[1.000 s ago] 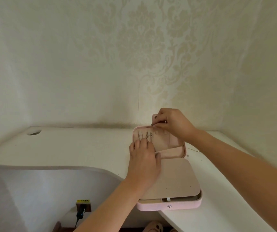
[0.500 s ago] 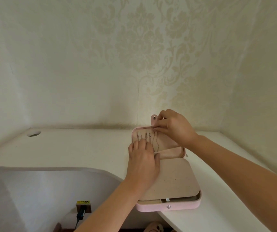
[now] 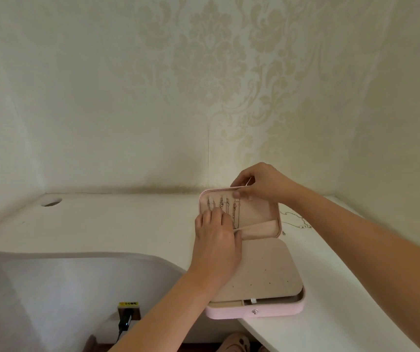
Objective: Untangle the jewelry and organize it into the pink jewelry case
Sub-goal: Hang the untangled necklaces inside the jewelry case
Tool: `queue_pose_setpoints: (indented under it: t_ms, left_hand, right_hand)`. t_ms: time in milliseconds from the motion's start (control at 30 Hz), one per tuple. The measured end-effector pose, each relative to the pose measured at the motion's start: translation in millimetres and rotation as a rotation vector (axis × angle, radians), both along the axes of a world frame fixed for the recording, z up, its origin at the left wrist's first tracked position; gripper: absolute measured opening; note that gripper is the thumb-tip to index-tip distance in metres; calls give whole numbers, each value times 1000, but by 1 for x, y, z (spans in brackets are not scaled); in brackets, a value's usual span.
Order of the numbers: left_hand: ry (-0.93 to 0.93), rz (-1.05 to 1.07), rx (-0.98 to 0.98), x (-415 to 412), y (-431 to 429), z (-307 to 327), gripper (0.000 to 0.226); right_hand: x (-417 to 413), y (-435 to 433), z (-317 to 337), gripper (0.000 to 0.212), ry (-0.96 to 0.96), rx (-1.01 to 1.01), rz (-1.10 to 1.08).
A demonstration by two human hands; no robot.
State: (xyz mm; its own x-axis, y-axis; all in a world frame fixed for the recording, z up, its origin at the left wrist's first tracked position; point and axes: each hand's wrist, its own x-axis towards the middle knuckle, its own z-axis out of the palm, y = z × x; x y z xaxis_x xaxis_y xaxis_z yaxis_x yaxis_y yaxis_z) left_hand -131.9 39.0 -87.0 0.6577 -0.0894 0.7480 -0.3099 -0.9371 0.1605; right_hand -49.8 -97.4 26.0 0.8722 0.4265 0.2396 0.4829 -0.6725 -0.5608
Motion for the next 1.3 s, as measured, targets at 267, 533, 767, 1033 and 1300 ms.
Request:
queue_pose_setpoints:
  t_ms: [267, 533, 767, 1033, 1300]
  left_hand:
    - [49, -47, -67, -1, -1, -1, 20]
    - [81, -82, -28, 5, 1, -4, 24]
    - [84, -87, -30, 2, 0, 0, 19]
    - [133, -107, -22, 2, 0, 1, 17]
    - [175, -100, 9, 4, 0, 1, 14]
  right_hand:
    - [-1, -2, 4, 18, 2, -49, 9]
    - [3, -69, -25, 17, -7, 201, -228]
    - [-21, -57, -36, 16, -682, 173, -107]
    - [-15, -51, -50, 20, -917, -122, 61]
    - [-10, -38, -51, 19, -654, 32, 5]
